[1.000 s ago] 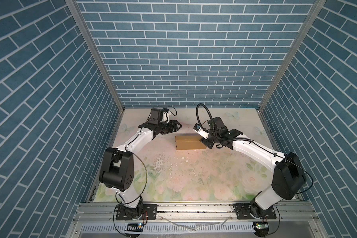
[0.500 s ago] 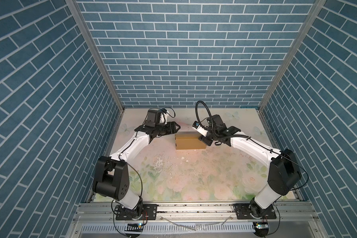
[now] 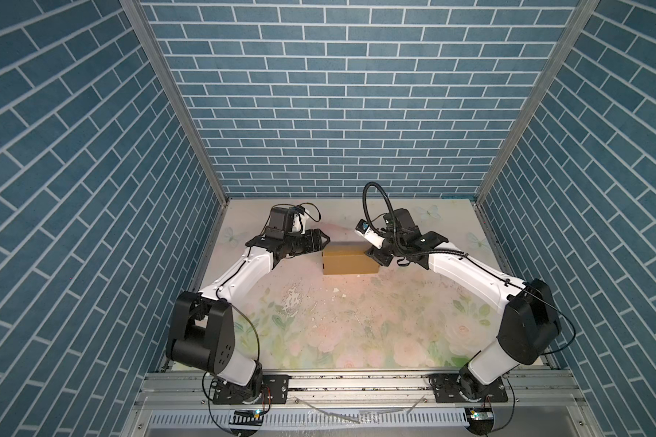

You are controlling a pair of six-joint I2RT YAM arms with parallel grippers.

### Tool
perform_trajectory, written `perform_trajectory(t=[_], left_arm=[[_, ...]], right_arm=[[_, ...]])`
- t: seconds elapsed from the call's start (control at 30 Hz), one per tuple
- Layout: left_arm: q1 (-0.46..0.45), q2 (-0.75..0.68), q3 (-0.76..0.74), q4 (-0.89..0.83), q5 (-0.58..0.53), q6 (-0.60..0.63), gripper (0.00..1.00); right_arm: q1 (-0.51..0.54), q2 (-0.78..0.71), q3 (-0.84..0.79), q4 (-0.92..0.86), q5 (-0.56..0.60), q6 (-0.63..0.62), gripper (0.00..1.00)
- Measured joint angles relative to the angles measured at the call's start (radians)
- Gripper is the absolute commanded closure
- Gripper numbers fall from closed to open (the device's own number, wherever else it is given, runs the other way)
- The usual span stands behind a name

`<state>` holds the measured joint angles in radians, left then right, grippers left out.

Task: Fold the paper box

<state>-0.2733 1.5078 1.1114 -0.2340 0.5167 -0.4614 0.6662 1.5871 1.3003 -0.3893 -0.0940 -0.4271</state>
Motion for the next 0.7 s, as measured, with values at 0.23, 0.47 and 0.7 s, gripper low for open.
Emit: perform_trajectory(t=[0.23,0.47,0.7], left_arm=[[0.000,-0.043,-0.024,0.002,0.002,-0.018,0.28],[0.000,-0.046,-0.056,0.002,0.005,-0.041,0.28],[0.000,-0.046,-0.063,0.004,0.007,-0.060,0.28]], right_arm=[[0.000,-0.050,-0.002,0.000,-0.004,-0.002,0.43],[0.000,-0.050,-0.024,-0.011,-0.012,-0.065,0.42],[0.013,-0.045,-0.035,0.001,-0.015,-0.124,0.45]])
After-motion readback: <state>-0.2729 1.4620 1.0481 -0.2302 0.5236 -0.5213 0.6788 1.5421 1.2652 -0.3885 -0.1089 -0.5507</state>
